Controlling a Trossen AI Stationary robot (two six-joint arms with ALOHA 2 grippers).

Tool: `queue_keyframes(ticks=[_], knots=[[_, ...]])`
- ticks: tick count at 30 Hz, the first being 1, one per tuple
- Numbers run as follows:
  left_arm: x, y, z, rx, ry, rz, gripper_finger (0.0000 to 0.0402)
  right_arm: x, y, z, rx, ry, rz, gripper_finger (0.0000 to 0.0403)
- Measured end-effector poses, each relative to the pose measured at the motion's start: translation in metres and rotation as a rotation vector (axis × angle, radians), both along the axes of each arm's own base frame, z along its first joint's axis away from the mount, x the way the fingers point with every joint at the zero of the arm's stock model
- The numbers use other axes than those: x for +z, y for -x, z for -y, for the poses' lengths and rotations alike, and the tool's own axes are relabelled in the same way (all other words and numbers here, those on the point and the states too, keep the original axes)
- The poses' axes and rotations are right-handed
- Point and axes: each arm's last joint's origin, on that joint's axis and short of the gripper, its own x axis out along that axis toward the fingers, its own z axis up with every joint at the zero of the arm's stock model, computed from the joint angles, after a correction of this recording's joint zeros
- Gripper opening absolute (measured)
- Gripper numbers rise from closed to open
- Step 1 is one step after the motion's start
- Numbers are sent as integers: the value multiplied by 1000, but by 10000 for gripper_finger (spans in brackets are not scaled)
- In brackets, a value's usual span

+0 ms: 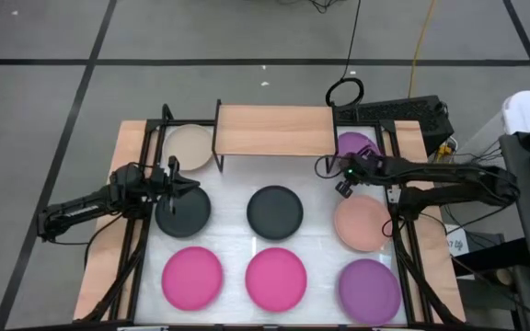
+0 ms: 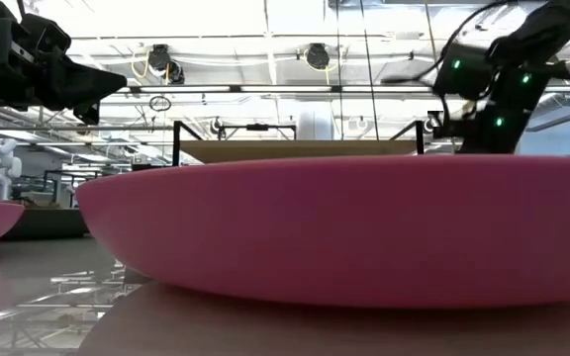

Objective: Place and stack plates onto a shelf
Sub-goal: Put the top violet plate on the shelf

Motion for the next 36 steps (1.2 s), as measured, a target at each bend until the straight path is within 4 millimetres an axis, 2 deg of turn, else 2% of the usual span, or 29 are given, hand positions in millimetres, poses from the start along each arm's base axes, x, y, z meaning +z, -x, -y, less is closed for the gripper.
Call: queue_keyframes(ticks=[8, 12, 19, 24, 26, 29, 36], knots=[[0, 0, 0, 0, 0, 0, 19, 40, 21, -4, -81, 203, 218, 1], [0, 0, 0, 0, 0, 0, 19, 68, 23, -4, -70, 295, 326, 1], [0, 0, 0, 0, 0, 0, 19, 136, 4, 1, 57, 431, 494, 0], [0, 0, 0, 0, 0, 0, 19, 167, -28, -1, 289, 430, 527, 0], [0, 0, 0, 0, 0, 0, 19, 172, -44, -4, 404, 404, 527, 0], [0, 0, 0, 0, 0, -1, 19, 169, -67, -10, 526, 379, 489, 0], [0, 0, 0, 0, 0, 0, 19, 132, -103, -12, 625, 312, 293, 0]])
